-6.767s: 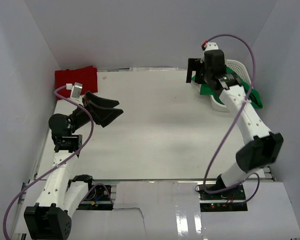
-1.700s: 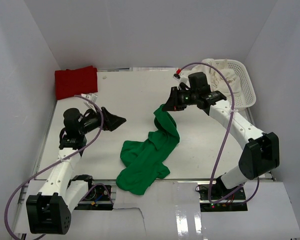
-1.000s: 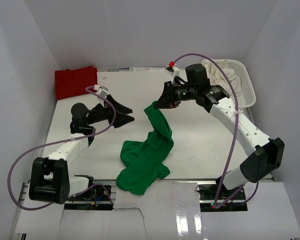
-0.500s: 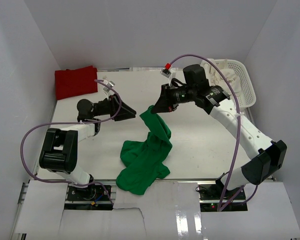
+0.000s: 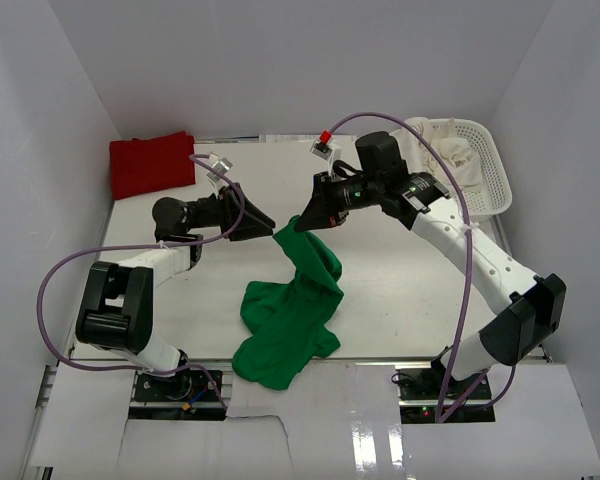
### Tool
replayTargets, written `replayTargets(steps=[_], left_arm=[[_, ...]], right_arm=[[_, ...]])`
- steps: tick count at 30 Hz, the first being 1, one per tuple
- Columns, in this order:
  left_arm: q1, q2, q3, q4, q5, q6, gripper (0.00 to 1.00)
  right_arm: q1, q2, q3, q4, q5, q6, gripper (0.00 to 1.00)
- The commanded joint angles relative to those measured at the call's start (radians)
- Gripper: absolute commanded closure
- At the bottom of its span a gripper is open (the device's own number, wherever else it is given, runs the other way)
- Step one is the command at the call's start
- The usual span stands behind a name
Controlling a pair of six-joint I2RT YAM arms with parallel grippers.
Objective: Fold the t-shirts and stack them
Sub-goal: Flatten out the tshirt
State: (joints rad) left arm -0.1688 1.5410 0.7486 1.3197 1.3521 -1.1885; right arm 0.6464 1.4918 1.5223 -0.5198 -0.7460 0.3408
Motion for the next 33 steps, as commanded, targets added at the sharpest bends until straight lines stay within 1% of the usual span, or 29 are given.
replayTargets(steps=[1,10,14,19,28,31,33], left_arm=[[-0.014,-0.041,0.0,0.309,0.016,0.026,0.43],[-0.038,-0.033,-0.015,0.352,0.03,0.012,0.48],[-0.04,-0.048,-0.034,0.311,0.032,0.052,0.48],[-0.04,-0.074,-0.049,0.221,0.03,0.148,0.49],[-0.038,-0.082,-0.043,0.197,0.022,0.164,0.5],[-0.04,-0.082,-0.037,0.176,0.019,0.179,0.52],[-0.04,-0.082,-0.035,0.17,0.016,0.182,0.56]], right_arm=[[0.009,0.025,0.035,0.038,-0.026,0.009,0.92],[0.01,0.071,0.105,0.02,-0.021,0.003,0.92],[0.01,0.087,0.144,0.0,-0.016,-0.003,0.92],[0.01,0.091,0.174,-0.028,-0.01,-0.016,0.92],[0.01,0.094,0.151,-0.011,-0.018,-0.011,0.92],[0.012,0.09,0.147,-0.006,-0.018,-0.011,0.92],[0.012,0.09,0.148,-0.006,-0.019,-0.01,0.92]])
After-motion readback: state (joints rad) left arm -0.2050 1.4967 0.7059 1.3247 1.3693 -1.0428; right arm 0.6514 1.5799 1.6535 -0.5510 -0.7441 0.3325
